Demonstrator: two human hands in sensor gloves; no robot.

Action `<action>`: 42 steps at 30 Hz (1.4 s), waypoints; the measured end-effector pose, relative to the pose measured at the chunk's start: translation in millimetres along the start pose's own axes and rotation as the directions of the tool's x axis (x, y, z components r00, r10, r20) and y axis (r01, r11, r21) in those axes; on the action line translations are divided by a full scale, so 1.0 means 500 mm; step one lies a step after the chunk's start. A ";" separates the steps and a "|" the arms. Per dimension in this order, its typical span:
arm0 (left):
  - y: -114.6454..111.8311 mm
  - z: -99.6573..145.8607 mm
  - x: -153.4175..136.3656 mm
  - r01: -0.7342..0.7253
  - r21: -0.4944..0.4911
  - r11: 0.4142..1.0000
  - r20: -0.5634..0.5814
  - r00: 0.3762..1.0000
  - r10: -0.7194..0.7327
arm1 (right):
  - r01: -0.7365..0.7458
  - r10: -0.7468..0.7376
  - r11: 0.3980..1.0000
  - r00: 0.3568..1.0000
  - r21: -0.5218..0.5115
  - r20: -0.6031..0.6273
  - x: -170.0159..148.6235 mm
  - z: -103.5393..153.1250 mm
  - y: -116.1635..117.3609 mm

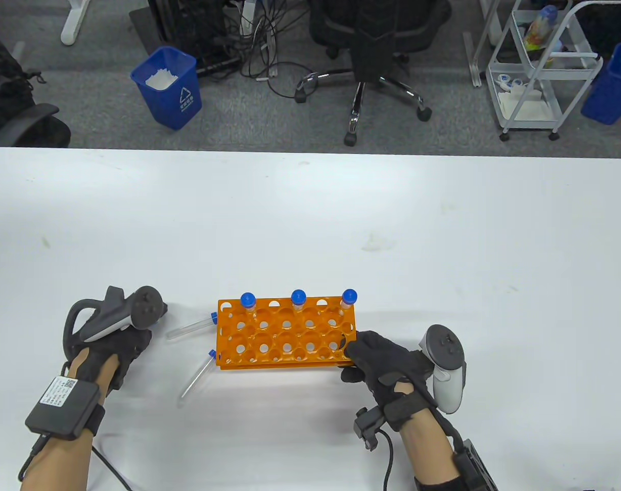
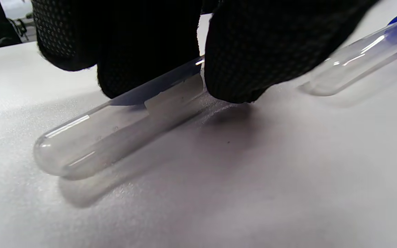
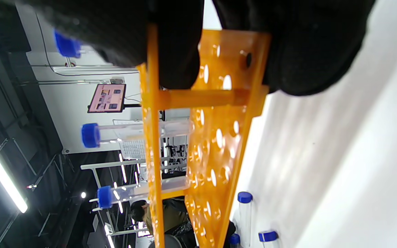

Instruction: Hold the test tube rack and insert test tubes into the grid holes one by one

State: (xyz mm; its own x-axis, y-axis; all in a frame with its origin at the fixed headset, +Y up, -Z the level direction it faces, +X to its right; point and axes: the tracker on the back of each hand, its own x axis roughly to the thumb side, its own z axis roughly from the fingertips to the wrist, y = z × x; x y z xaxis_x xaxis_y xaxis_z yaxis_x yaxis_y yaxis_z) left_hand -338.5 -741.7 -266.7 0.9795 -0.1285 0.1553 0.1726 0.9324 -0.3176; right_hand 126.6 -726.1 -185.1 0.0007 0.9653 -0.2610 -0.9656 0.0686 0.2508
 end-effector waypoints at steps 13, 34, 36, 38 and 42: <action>0.079 0.058 -0.044 -0.409 0.271 0.871 0.080 0.912 0.403 | 0.006 -0.006 1.000 1.000 0.010 -0.005 -0.001 0.002 0.001; 0.215 0.253 0.130 -0.834 0.463 0.301 0.748 0.550 0.373 | 0.001 0.000 1.000 0.999 0.025 -0.037 -0.008 0.002 0.011; 0.213 0.251 0.134 -0.829 0.462 0.315 0.748 0.555 0.364 | 0.005 -0.004 1.000 0.999 0.027 -0.036 -0.008 0.002 0.011; 0.209 0.250 0.136 -0.826 0.459 0.328 0.746 0.558 0.363 | 0.011 -0.010 0.999 0.999 0.030 -0.036 -0.008 0.002 0.012; 0.204 0.247 0.138 -0.820 0.456 0.346 0.741 0.565 0.364 | 0.007 -0.006 0.999 0.999 0.031 -0.036 -0.007 0.004 0.012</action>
State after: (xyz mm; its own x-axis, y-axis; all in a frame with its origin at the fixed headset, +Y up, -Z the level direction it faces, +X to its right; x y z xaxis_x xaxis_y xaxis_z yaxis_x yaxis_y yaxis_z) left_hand -266.0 -613.5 -172.6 0.5390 0.5174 0.6647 -0.7913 0.5815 0.1890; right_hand 121.2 -728.4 -180.9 -0.0025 0.9553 -0.2957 -0.9571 0.0834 0.2775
